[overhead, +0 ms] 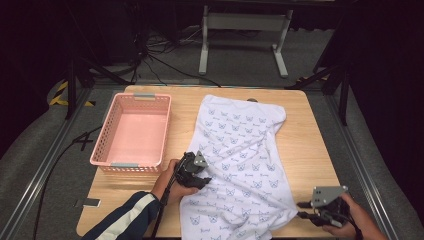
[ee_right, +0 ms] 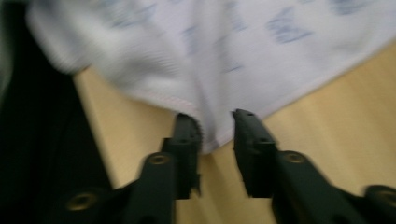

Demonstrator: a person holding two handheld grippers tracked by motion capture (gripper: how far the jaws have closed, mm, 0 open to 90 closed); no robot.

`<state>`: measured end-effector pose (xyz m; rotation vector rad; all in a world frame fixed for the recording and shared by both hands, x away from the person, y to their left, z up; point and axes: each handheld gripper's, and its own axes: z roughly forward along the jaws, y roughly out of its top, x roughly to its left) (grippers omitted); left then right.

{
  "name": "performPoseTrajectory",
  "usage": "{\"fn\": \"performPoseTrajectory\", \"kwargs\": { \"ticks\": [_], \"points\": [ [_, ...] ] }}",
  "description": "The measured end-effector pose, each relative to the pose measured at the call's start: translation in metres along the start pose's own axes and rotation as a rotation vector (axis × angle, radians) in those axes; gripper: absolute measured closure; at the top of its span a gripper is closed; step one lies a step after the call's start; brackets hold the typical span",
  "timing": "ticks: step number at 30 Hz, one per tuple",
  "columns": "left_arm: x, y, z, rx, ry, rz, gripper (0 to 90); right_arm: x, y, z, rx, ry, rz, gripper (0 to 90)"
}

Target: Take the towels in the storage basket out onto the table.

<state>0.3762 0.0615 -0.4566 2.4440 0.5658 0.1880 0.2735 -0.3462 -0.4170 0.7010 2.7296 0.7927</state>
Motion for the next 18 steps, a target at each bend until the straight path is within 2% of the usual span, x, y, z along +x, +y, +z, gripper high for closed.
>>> {"fn": "performPoseTrajectory", "kwargs": {
  "ticks": [1,2,3,4,5,6,8,9,10,11,12,14,15,17,18],
  "points": [
    [-0.001,-0.002,-0.001,-0.009,0.000,0.008,49.0,-0.005,0.004,0.002,-0.031,-0.008,0.018,65.0],
    [-0.002,-0.004,-0.001,-0.015,-0.005,0.010,49.5,-0.012,0.012,0.006,-0.067,-0.054,0.033,60.8],
    [-0.001,-0.005,-0.001,-0.020,-0.015,0.013,49.4,-0.021,0.021,0.012,-0.081,-0.108,0.070,66.1],
    [-0.001,-0.005,-0.001,-0.024,-0.016,0.012,48.9,-0.038,0.036,0.026,-0.092,-0.147,0.075,64.9],
    [-0.001,-0.005,-0.001,-0.024,-0.016,0.012,48.7,-0.045,0.043,0.031,-0.082,-0.161,0.076,65.9],
    [-0.001,-0.005,0.000,-0.027,-0.018,0.002,47.6,-0.057,0.052,0.040,-0.082,-0.124,0.085,65.1],
    [-0.002,-0.005,0.000,-0.030,-0.008,0.011,47.3,-0.071,0.063,0.045,-0.078,-0.062,0.106,60.2],
    [-0.002,-0.006,-0.001,-0.028,-0.010,0.011,47.5,-0.075,0.068,0.045,-0.065,-0.041,0.100,58.6],
    [-0.002,-0.006,-0.001,-0.027,-0.011,0.011,47.7,-0.076,0.070,0.043,-0.061,-0.027,0.086,62.5],
    [-0.001,-0.008,-0.002,-0.030,-0.009,0.000,48.1,-0.073,0.070,0.041,-0.070,-0.012,0.062,71.6],
    [-0.001,-0.009,-0.003,-0.034,-0.009,0.003,49.0,-0.066,0.068,0.036,-0.084,0.016,0.016,76.0],
    [-0.001,-0.013,-0.005,-0.033,-0.009,0.000,49.4,-0.052,0.059,0.035,-0.070,0.053,-0.044,87.7],
    [-0.001,-0.015,-0.007,-0.030,-0.007,-0.003,49.4,-0.044,0.052,0.035,-0.054,0.091,-0.086,88.4],
    [-0.003,-0.018,-0.011,-0.008,-0.003,-0.005,49.3,-0.031,0.037,0.036,-0.003,0.145,-0.114,88.7],
    [-0.003,-0.020,-0.013,-0.013,0.002,-0.007,49.3,-0.023,0.029,0.035,0.019,0.165,-0.131,88.7]
  ]
}}
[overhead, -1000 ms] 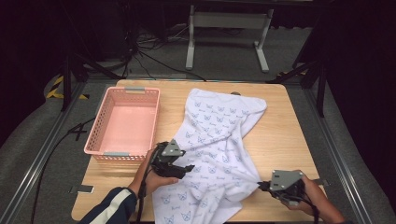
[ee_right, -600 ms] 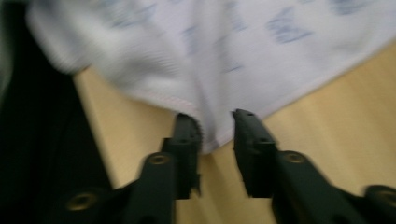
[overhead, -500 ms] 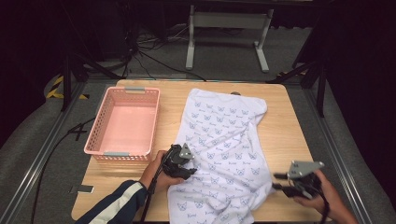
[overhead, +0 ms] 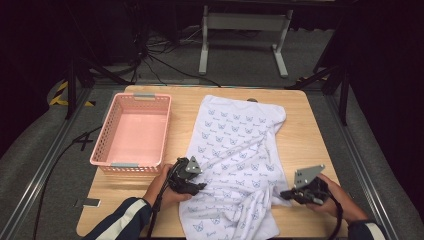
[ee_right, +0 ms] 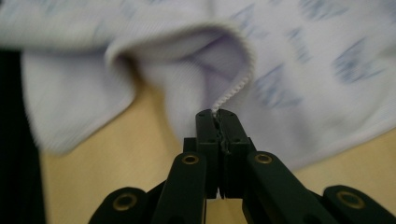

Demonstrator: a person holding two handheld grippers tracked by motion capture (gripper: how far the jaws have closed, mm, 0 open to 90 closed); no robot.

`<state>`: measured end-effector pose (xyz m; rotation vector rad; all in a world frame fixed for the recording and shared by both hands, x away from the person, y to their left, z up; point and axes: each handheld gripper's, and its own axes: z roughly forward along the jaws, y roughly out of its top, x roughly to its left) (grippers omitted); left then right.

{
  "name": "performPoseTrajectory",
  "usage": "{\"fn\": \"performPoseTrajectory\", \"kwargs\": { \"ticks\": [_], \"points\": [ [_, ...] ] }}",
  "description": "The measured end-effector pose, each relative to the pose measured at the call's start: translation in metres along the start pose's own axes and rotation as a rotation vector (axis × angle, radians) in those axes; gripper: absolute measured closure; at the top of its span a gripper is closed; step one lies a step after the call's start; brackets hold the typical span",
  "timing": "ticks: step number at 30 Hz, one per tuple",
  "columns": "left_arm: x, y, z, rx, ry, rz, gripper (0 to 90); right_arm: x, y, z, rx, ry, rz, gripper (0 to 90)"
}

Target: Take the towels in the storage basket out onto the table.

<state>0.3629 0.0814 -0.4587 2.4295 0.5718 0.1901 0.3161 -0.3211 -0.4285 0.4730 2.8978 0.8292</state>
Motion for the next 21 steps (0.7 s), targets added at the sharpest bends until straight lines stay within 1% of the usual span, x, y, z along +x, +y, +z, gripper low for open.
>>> {"fn": "performPoseTrajectory", "kwargs": {
  "ticks": [1,2,3,4,5,6,7,8,9,10,11,12,13,14,15,16,17,18,19,20,21],
  "points": [
    [0.000,0.000,0.000,0.000,0.000,0.000,49.3,0.000,0.000,0.000,0.000,0.000,0.000,88.7],
    [0.000,-0.003,-0.003,0.004,0.005,0.000,49.3,0.013,-0.018,-0.007,0.011,0.030,0.015,88.8],
    [0.000,-0.003,-0.003,0.004,0.005,0.000,49.3,0.013,-0.018,-0.007,0.011,0.030,0.015,88.8],
    [0.000,-0.005,-0.005,0.017,0.008,-0.008,49.3,0.017,-0.023,-0.010,0.019,0.029,0.011,88.7],
    [0.000,-0.006,-0.007,0.014,0.024,-0.009,48.7,0.020,-0.030,-0.017,0.000,-0.004,0.038,88.5],
    [0.000,-0.008,-0.008,0.008,0.027,-0.007,45.8,0.021,-0.034,-0.023,-0.024,-0.052,0.079,87.7],
    [-0.001,-0.009,-0.010,0.004,0.012,-0.013,43.3,0.023,-0.037,-0.029,-0.050,-0.093,0.091,85.8],
    [-0.002,-0.010,-0.012,-0.009,-0.015,-0.002,47.0,0.024,-0.037,-0.032,-0.059,-0.100,0.092,86.6],
    [-0.004,-0.010,-0.014,-0.011,-0.018,0.003,48.0,0.028,-0.035,-0.036,-0.048,-0.093,0.072,84.2],
    [-0.008,-0.009,-0.015,-0.029,-0.020,0.010,46.3,0.030,-0.033,-0.037,-0.042,-0.084,0.060,79.1],
    [-0.011,-0.008,-0.016,-0.045,-0.036,0.003,44.4,0.030,-0.029,-0.040,-0.050,-0.098,0.065,72.5],
    [-0.016,-0.006,-0.017,-0.056,-0.068,0.008,43.5,0.027,-0.025,-0.041,-0.062,-0.120,0.079,70.2],
    [-0.020,-0.005,-0.018,-0.063,-0.072,0.012,42.7,0.020,-0.017,-0.042,-0.077,-0.170,0.109,64.5],
    [-0.028,-0.003,-0.018,-0.054,-0.103,0.049,42.9,0.016,-0.011,-0.041,-0.082,-0.226,0.134,62.2],
    [-0.035,-0.001,-0.016,-0.058,-0.118,0.069,43.4,0.004,0.002,-0.038,-0.117,-0.295,0.186,65.2],
    [-0.040,0.000,-0.014,-0.056,-0.116,0.093,43.4,-0.003,0.011,-0.033,-0.150,-0.324,0.206,59.5],
    [-0.044,0.001,-0.011,-0.035,-0.128,0.107,43.4,-0.012,0.020,-0.026,-0.156,-0.362,0.231,63.9],
    [-0.047,0.001,-0.007,-0.020,-0.156,0.120,43.8,-0.022,0.027,-0.016,-0.139,-0.373,0.235,65.9],
    [-0.048,0.000,-0.005,-0.008,-0.157,0.116,44.3,-0.035,0.034,-0.003,-0.137,-0.400,0.245,65.3],
    [-0.047,0.000,-0.002,-0.005,-0.148,0.129,44.8,-0.047,0.037,0.007,-0.143,-0.417,0.284,68.8],
    [-0.047,-0.002,0.000,-0.003,-0.148,0.125,45.4,-0.056,0.039,0.013,-0.144,-0.412,0.308,72.1]
  ]
}}
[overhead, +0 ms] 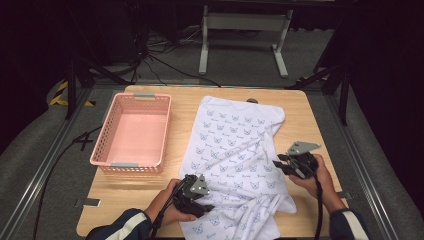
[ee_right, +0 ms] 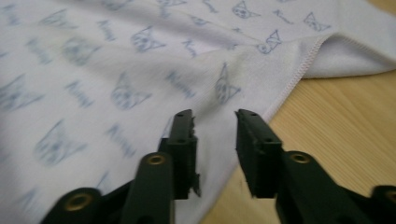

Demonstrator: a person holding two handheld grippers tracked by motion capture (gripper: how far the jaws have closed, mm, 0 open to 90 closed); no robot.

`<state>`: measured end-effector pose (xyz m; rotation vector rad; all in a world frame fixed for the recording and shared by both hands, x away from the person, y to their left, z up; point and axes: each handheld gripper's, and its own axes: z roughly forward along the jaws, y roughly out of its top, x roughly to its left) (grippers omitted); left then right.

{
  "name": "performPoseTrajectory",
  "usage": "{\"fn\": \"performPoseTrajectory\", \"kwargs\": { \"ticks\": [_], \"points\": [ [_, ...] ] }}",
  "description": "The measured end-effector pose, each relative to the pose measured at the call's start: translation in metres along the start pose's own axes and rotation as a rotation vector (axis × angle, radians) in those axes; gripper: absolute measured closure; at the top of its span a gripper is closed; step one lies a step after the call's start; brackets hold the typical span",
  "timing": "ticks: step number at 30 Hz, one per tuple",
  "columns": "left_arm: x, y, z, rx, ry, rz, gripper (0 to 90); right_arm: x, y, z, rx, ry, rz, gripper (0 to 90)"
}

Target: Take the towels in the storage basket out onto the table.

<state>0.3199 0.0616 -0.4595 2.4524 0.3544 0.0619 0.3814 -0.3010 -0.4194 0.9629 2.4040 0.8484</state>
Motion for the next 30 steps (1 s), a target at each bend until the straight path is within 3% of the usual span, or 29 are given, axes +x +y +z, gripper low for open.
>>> {"fn": "performPoseTrajectory", "kwargs": {
  "ticks": [1,2,4,6,8,9,11,13,15,17,19,21,22,24,25,27,29,30],
  "points": [
    [0.002,-0.001,0.000,-0.013,-0.011,0.004,45.4,-0.004,0.002,0.009,0.009,-0.003,0.001,73.2],
    [0.003,-0.002,0.000,-0.020,-0.010,-0.010,46.2,-0.008,0.003,0.022,0.027,-0.052,0.006,75.9],
    [0.003,-0.002,0.000,-0.024,-0.012,0.002,46.8,-0.017,0.003,0.035,0.025,0.003,0.070,78.0],
    [0.002,-0.003,0.000,-0.018,-0.015,0.008,46.1,-0.018,0.002,0.042,0.066,-0.050,0.054,79.5],
    [0.002,-0.003,-0.001,-0.019,-0.028,0.017,46.1,-0.019,-0.001,0.043,0.063,-0.030,0.070,80.5],
    [0.000,-0.004,-0.002,-0.018,-0.039,0.005,45.4,-0.019,-0.002,0.041,0.064,-0.027,0.077,80.4],
    [-0.002,-0.005,-0.002,-0.019,-0.051,0.026,45.0,-0.019,-0.009,0.032,0.099,-0.059,0.061,81.1],
    [-0.005,-0.006,-0.003,-0.016,-0.060,0.017,43.7,-0.019,-0.019,0.022,0.118,-0.088,0.070,81.5],
    [-0.010,-0.005,-0.002,-0.016,-0.083,0.049,44.2,-0.019,-0.031,0.009,0.136,-0.096,0.100,80.7],
    [-0.013,-0.005,-0.002,-0.008,-0.081,0.041,43.9,-0.019,-0.037,0.002,0.146,-0.115,0.099,79.3],
    [-0.019,-0.004,-0.002,-0.006,-0.112,0.048,45.3,-0.018,-0.051,-0.011,0.155,-0.147,0.129,77.7],
    [-0.023,-0.003,-0.001,-0.002,-0.078,0.071,46.7,-0.018,-0.060,-0.021,0.167,-0.160,0.158,70.9],
    [-0.025,-0.003,-0.001,0.000,-0.065,0.052,45.8,-0.018,-0.062,-0.024,0.167,-0.183,0.166,64.1],
    [-0.022,-0.003,-0.004,-0.003,-0.017,0.028,38.5,-0.015,-0.070,-0.034,0.129,-0.172,0.194,63.8],
    [-0.019,-0.004,-0.005,-0.028,-0.011,0.020,36.2,-0.010,-0.071,-0.044,0.078,-0.145,0.201,63.0],
    [-0.009,-0.007,-0.006,-0.079,-0.014,-0.040,35.7,0.007,-0.070,-0.060,0.009,-0.037,0.173,62.3],
    [-0.004,-0.006,-0.003,-0.078,0.002,-0.047,35.2,0.025,-0.070,-0.067,-0.054,0.073,0.165,62.2],
    [-0.002,-0.006,-0.001,-0.083,0.009,-0.051,35.3,0.040,-0.069,-0.067,-0.052,0.106,0.130,60.8]
  ]
}}
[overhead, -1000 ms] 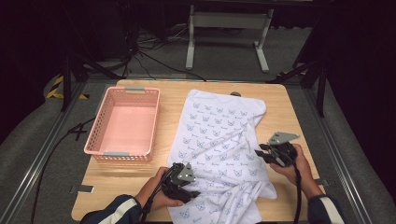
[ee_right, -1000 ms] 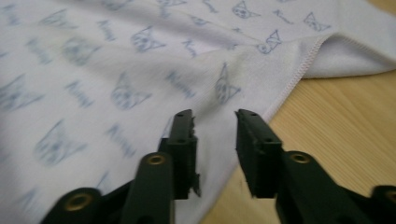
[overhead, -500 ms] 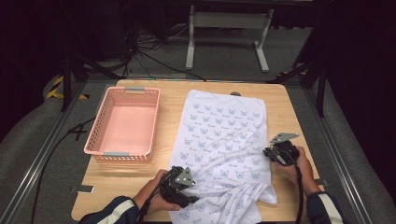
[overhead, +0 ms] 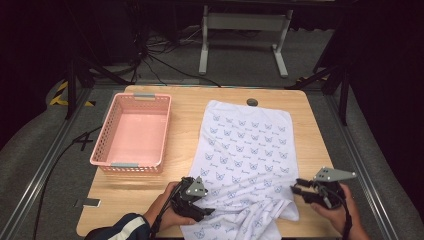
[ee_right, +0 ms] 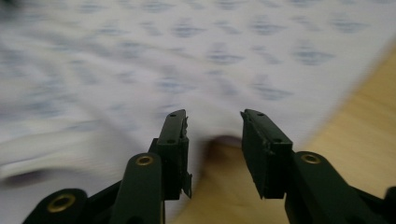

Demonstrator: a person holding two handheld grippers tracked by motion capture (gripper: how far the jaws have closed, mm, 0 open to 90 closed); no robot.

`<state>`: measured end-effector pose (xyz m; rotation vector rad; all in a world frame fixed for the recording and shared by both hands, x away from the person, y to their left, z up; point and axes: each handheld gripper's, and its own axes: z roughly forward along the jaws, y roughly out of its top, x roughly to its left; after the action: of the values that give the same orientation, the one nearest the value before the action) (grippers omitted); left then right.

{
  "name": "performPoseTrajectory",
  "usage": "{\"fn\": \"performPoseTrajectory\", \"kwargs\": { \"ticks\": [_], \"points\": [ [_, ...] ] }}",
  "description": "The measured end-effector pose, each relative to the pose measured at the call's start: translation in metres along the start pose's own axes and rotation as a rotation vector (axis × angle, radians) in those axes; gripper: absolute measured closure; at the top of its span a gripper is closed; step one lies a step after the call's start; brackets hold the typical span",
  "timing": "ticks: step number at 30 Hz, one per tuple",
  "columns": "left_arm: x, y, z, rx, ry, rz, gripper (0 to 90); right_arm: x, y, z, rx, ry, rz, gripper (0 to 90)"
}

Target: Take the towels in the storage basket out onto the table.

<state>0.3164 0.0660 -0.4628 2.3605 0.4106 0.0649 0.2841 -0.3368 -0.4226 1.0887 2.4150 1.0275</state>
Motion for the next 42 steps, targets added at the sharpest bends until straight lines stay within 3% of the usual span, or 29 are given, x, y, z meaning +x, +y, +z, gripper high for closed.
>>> {"fn": "performPoseTrajectory", "kwargs": {
  "ticks": [1,3,5,6,8,12,13,14,17,22,23,25,26,28,29,31,33,34,35,36,37,38,39,40,41,42],
  "points": [
    [0.002,0.001,0.003,0.013,-0.008,-0.016,35.4,0.008,0.000,0.002,0.007,0.001,-0.026,59.8],
    [0.004,0.002,0.008,-0.007,0.009,-0.002,34.9,0.020,0.000,0.012,0.019,0.058,-0.029,62.1],
    [0.006,0.006,0.011,0.000,0.019,0.015,34.9,0.022,0.000,0.027,0.080,0.023,-0.057,62.2],
    [0.006,0.007,0.012,-0.005,0.030,0.020,34.7,0.020,-0.002,0.032,0.095,0.030,-0.050,62.6],
    [0.008,0.009,0.015,-0.003,0.049,0.043,35.3,0.014,-0.003,0.040,0.094,0.017,-0.056,65.7],
    [0.023,0.018,0.022,-0.020,0.076,0.027,39.2,-0.005,0.008,0.051,0.083,-0.016,-0.057,66.2],
    [0.027,0.021,0.025,-0.022,0.092,0.006,39.3,-0.010,0.012,0.054,0.086,-0.035,-0.061,66.1],
    [0.027,0.021,0.025,-0.022,0.092,0.006,39.3,-0.010,0.012,0.054,0.086,-0.035,-0.061,66.1],
    [0.039,0.030,0.030,-0.018,0.107,-0.001,39.3,-0.030,0.027,0.067,0.085,-0.098,-0.063,65.9],
    [0.057,0.039,0.037,-0.036,0.144,-0.054,41.7,-0.052,0.041,0.081,0.075,-0.143,-0.051,64.6],
    [0.063,0.041,0.039,-0.037,0.149,-0.045,41.7,-0.056,0.043,0.083,0.075,-0.148,-0.048,64.5],
    [0.068,0.044,0.041,-0.035,0.158,-0.063,41.7,-0.060,0.048,0.087,0.078,-0.204,-0.072,65.1],
    [0.068,0.044,0.041,-0.035,0.158,-0.063,41.7,-0.060,0.048,0.087,0.078,-0.204,-0.072,65.1],
    [0.077,0.050,0.042,-0.024,0.235,-0.069,41.7,-0.068,0.056,0.095,0.079,-0.217,-0.052,64.8],
    [0.081,0.051,0.041,-0.014,0.246,-0.100,41.8,-0.071,0.059,0.098,0.083,-0.231,-0.048,63.3],
    [0.086,0.050,0.040,-0.020,0.278,-0.114,41.4,-0.075,0.064,0.102,0.091,-0.287,-0.047,57.0],
    [0.087,0.048,0.038,-0.015,0.255,-0.152,41.8,-0.074,0.063,0.099,0.077,-0.271,-0.025,53.4],
    [0.085,0.047,0.035,-0.018,0.238,-0.144,41.9,-0.072,0.062,0.093,0.064,-0.255,-0.018,52.8],
    [0.082,0.045,0.031,-0.022,0.184,-0.127,41.9,-0.067,0.060,0.084,0.039,-0.227,-0.023,52.7],
    [0.076,0.044,0.027,-0.026,0.156,-0.104,43.1,-0.062,0.059,0.072,0.006,-0.187,-0.037,52.6],
    [0.067,0.042,0.022,-0.021,0.178,-0.061,44.0,-0.056,0.057,0.060,-0.010,-0.164,-0.052,52.5],
    [0.063,0.040,0.017,-0.022,0.159,-0.036,45.3,-0.046,0.053,0.045,-0.028,-0.138,-0.067,55.0],
    [0.056,0.037,0.012,-0.036,0.113,-0.028,48.5,-0.039,0.049,0.036,-0.045,-0.082,-0.087,59.1],
    [0.048,0.033,0.008,-0.036,0.112,0.001,49.3,-0.029,0.042,0.027,-0.051,-0.021,-0.128,60.7],
    [0.043,0.031,0.005,-0.028,0.102,0.006,50.7,-0.015,0.034,0.018,-0.025,-0.028,-0.165,67.4],
    [0.036,0.026,0.002,-0.028,0.057,0.009,53.0,-0.008,0.029,0.013,-0.020,0.009,-0.176,73.2]
  ]
}}
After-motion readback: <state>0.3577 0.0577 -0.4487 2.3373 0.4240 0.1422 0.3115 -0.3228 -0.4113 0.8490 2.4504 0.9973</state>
